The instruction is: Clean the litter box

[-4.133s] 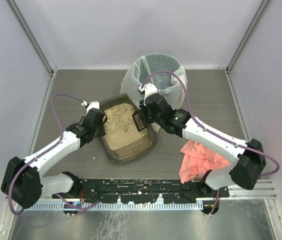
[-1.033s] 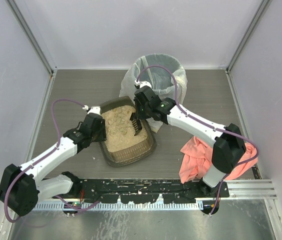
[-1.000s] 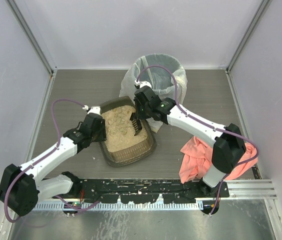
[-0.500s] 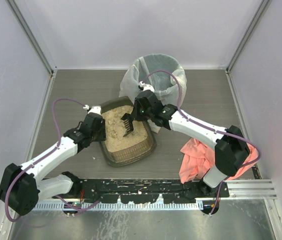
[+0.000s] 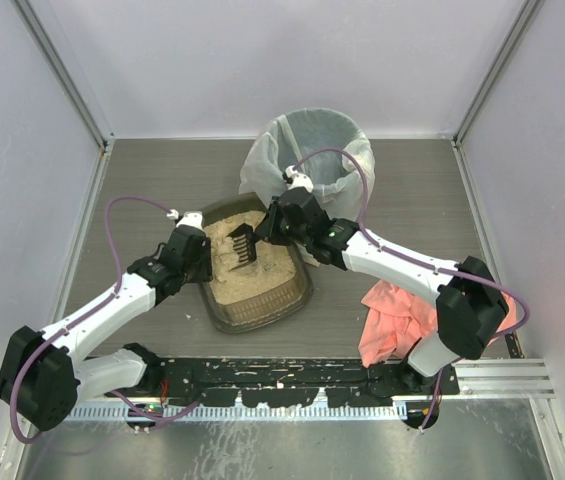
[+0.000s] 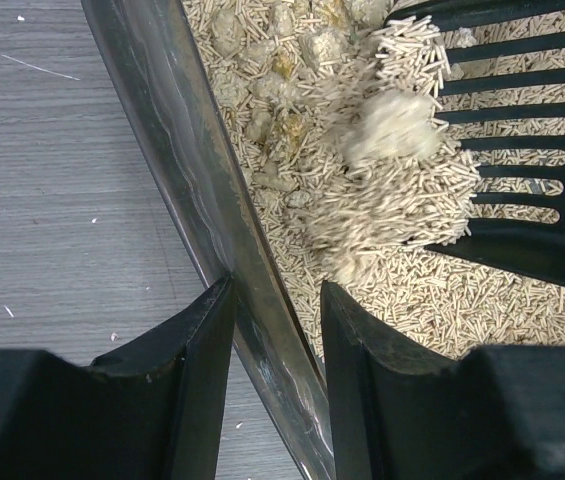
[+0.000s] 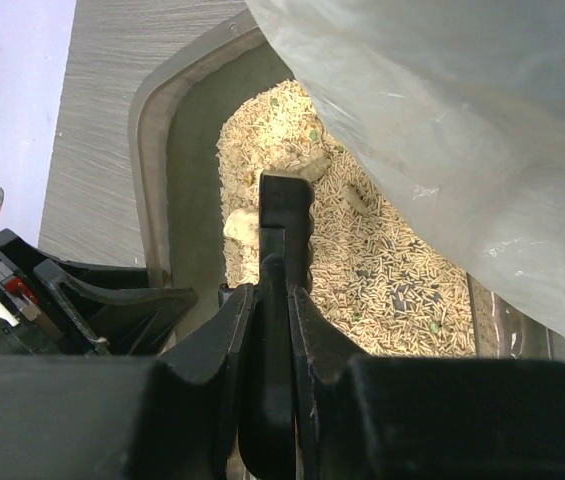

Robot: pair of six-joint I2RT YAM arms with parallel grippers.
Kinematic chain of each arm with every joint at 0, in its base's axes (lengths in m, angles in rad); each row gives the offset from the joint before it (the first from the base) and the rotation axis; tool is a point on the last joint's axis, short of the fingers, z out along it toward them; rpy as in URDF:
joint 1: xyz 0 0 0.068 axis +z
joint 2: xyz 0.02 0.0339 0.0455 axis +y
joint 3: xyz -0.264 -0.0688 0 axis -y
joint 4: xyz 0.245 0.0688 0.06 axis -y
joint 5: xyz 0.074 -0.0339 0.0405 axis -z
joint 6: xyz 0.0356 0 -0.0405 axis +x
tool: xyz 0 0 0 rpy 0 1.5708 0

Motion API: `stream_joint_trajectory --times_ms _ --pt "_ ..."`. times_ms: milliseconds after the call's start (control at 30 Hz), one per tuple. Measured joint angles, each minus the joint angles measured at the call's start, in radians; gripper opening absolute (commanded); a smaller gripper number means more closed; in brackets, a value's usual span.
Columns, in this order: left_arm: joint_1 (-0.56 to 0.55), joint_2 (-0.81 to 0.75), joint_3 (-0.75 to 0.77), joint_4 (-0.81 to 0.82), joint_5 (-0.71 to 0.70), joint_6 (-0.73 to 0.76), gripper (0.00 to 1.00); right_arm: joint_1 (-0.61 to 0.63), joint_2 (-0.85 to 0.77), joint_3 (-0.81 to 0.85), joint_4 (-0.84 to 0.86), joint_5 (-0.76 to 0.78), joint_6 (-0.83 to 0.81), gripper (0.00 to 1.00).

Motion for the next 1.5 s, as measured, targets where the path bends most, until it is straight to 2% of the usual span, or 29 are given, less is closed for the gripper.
stream_joint_trajectory --times_ms 200,400,533,700,800,1067,1500 --pt "0.000 -0.002 0.000 0.001 0.000 0.000 0.41 0.005 -0.007 0.003 -0.027 0.040 0.007 0.01" --pt "0.000 -0.002 0.000 0.002 -0.001 0.000 0.40 0.053 -0.005 0.080 -0.183 0.164 -0.024 0.01" --pt "0.000 -0.003 0.000 0.002 0.000 0.000 0.41 0.111 -0.005 0.116 -0.222 0.246 -0.050 0.01" --pt "0.000 -0.006 0.000 0.003 0.000 0.000 0.41 0.174 -0.012 0.093 -0.238 0.325 -0.053 0.01" --pt "0.000 -0.007 0.000 0.003 0.000 0.000 0.41 0.206 -0.054 0.019 -0.231 0.383 -0.040 0.01" --pt "0.000 -0.006 0.000 0.004 0.004 0.006 0.41 0.225 -0.196 -0.146 -0.201 0.478 0.117 0.01" --pt "0.001 -0.006 0.000 0.004 0.008 0.021 0.40 0.224 -0.158 -0.196 -0.156 0.491 0.438 0.01"
